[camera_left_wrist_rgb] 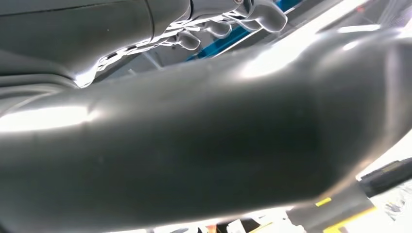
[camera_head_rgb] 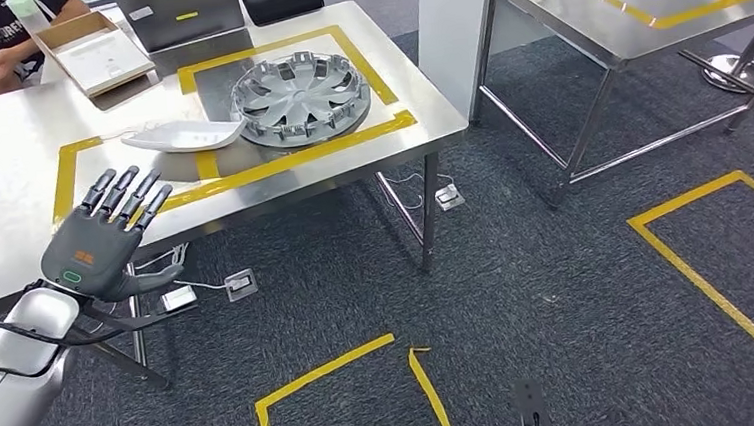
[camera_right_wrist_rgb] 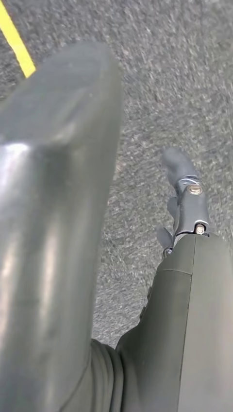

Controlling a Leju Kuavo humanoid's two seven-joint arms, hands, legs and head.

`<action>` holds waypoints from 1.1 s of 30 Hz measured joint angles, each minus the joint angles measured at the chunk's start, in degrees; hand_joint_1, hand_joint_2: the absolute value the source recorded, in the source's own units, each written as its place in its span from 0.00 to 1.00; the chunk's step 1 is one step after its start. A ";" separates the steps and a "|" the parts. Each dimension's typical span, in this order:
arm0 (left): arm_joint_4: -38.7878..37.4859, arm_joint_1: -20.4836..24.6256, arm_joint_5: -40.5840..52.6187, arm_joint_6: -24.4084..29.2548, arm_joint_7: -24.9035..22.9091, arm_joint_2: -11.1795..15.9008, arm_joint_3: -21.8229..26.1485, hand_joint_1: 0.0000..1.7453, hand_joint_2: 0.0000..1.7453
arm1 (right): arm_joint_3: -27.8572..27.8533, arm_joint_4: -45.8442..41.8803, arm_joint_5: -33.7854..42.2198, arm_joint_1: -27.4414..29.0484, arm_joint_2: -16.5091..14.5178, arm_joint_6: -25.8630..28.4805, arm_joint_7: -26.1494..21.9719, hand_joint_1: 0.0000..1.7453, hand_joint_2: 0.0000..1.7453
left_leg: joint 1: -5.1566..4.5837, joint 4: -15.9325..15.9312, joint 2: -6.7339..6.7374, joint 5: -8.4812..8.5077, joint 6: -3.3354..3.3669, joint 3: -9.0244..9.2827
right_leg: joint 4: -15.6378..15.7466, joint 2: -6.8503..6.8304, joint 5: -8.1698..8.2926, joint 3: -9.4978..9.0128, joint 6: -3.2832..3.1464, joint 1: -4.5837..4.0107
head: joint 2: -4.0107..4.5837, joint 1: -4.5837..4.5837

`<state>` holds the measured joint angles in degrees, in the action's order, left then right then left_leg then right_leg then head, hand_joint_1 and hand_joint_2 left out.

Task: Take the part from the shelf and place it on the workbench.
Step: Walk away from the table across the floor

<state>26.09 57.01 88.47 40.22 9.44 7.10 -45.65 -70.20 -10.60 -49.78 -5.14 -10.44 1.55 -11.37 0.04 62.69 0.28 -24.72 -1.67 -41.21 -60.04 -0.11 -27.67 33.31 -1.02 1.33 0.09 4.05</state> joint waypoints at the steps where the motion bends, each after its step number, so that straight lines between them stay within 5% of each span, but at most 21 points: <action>1: -0.10 -0.02 0.03 0.00 0.02 0.07 0.04 0.00 0.00 | 0.00 0.00 -0.02 -0.01 0.01 -0.02 -0.02 0.00 0.00 | 0.11 3.11 -0.05 -3.10 -0.31 -0.89 | 0.03 -0.02 0.72 0.72 -0.18 0.02 | 0.00 -0.05; 3: -0.34 -0.18 0.13 0.00 -0.14 0.17 0.13 0.00 0.00 | 0.00 0.00 -0.08 0.06 0.02 -0.05 -0.07 0.00 0.00 | 0.28 10.02 -0.06 -7.33 -0.78 -2.08 | 0.01 -0.02 2.12 2.49 -0.28 0.02 | 0.00 -0.09; 5: -0.53 -0.50 0.31 0.00 -0.43 0.27 0.20 0.00 0.00 | 0.00 0.00 -0.18 0.11 0.02 -0.12 -0.08 0.00 0.00 | 0.34 12.24 -0.06 -6.73 -0.90 -0.55 | -0.02 -0.03 3.53 4.33 -0.13 0.03 | 0.00 -0.08; 7: -0.54 -0.69 0.38 0.00 -0.61 0.39 0.29 0.00 0.00 | 0.00 0.00 -0.31 0.10 0.02 -0.17 -0.08 0.00 0.00 | 0.35 7.46 -0.09 -4.65 -0.57 4.54 | -0.07 -0.04 4.89 5.88 0.18 0.04 | 0.00 -0.08; 9: -0.27 -0.71 0.39 0.01 -0.69 0.53 0.49 0.00 0.00 | 0.00 0.00 -0.42 0.10 0.02 -0.16 -0.07 0.00 0.00 | 0.07 0.08 -0.18 -5.46 0.05 10.18 | -0.02 -0.02 6.09 6.74 0.82 -0.04 | 0.00 0.03; 11: -0.08 -0.77 0.43 0.03 -0.76 0.68 0.68 0.00 0.00 | 0.00 0.01 -0.45 0.12 0.02 -0.11 -0.01 0.00 0.00 | -0.35 -3.39 -0.28 -6.49 0.78 12.14 | 0.43 0.00 7.22 6.77 1.67 0.04 | 0.00 0.06; 13: -0.12 -0.87 0.52 0.04 -0.79 0.78 0.72 0.00 0.00 | 0.00 0.02 -0.45 0.19 0.03 -0.05 0.07 0.00 0.00 | -0.39 -3.77 -0.15 -5.41 1.71 11.57 | 0.90 0.10 7.89 6.70 2.44 0.20 | 0.00 -0.09; 14: -0.14 -0.90 0.58 0.04 -0.80 0.77 0.72 0.00 0.00 | 0.00 0.02 -0.44 0.24 0.04 -0.03 0.11 0.00 0.00 | -0.31 -4.02 -0.03 -4.65 2.20 11.21 | 0.28 0.15 6.86 7.04 2.68 0.22 | 0.00 -0.09; 18: -0.28 -1.12 0.92 0.02 -0.88 0.72 0.74 0.00 0.00 | 0.00 0.02 -0.43 0.21 0.09 0.01 0.19 0.00 0.00 | -0.14 -4.22 0.05 -1.39 3.18 7.86 | -12.00 0.22 -3.63 10.40 3.05 0.10 | 0.00 0.00; 20: -0.49 -1.45 1.08 0.02 -0.90 0.72 0.74 0.00 0.00 | 0.00 0.02 -0.43 0.19 0.15 0.02 0.21 0.00 0.00 | -0.21 -3.95 0.08 -0.04 3.07 5.86 | -15.85 0.22 -3.71 9.91 3.10 0.00 | 0.00 0.01; 22: -0.63 -1.73 1.16 0.02 -0.97 0.73 0.74 0.00 0.00 | 0.00 0.02 -0.40 0.19 0.17 0.01 0.23 0.00 0.00 | -0.18 -3.53 0.14 1.13 2.75 4.02 | -12.04 0.19 -1.03 5.59 3.00 0.01 | 0.00 0.01; 25: -0.66 -1.77 1.17 0.02 -1.18 0.78 0.75 0.00 0.00 | 0.00 0.03 -0.38 0.04 0.17 -0.01 0.22 0.00 0.00 | -0.35 -2.99 0.19 2.51 1.84 2.37 | -1.82 0.28 -1.95 -1.49 2.26 -0.26 | 0.00 0.10; 28: -1.03 -1.68 1.10 0.04 -1.09 0.71 0.77 0.00 0.00 | 0.00 0.04 -0.30 0.12 0.16 0.02 0.26 0.00 0.00 | -0.26 -3.32 0.15 3.75 0.77 2.10 | 0.02 0.27 -1.77 -1.60 0.85 -0.46 | 0.00 0.12; 30: -1.54 -1.64 1.07 0.04 -0.95 0.66 0.78 0.00 0.00 | 0.00 0.04 -0.23 0.07 0.15 0.03 0.28 0.00 0.00 | -0.06 -1.74 -0.03 1.59 0.05 1.26 | 0.30 0.10 -0.47 -0.77 -0.03 -0.30 | 0.00 0.05; 33: -2.29 -1.60 1.08 0.04 -1.06 0.62 0.80 0.00 0.00 | 0.00 0.04 -0.13 0.06 0.15 0.07 0.26 0.00 0.00 | 0.18 7.73 -0.13 -6.02 -0.72 -1.19 | 0.38 0.07 1.29 1.32 -0.55 -0.24 | 0.00 -0.03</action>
<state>23.80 55.42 89.54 40.26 8.39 7.72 -44.85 -70.20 -10.56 -49.90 -5.09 -10.29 1.62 -11.11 0.22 70.42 0.15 -30.74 -2.39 -42.40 -59.66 -0.04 -26.39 34.63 -1.57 1.09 0.09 4.02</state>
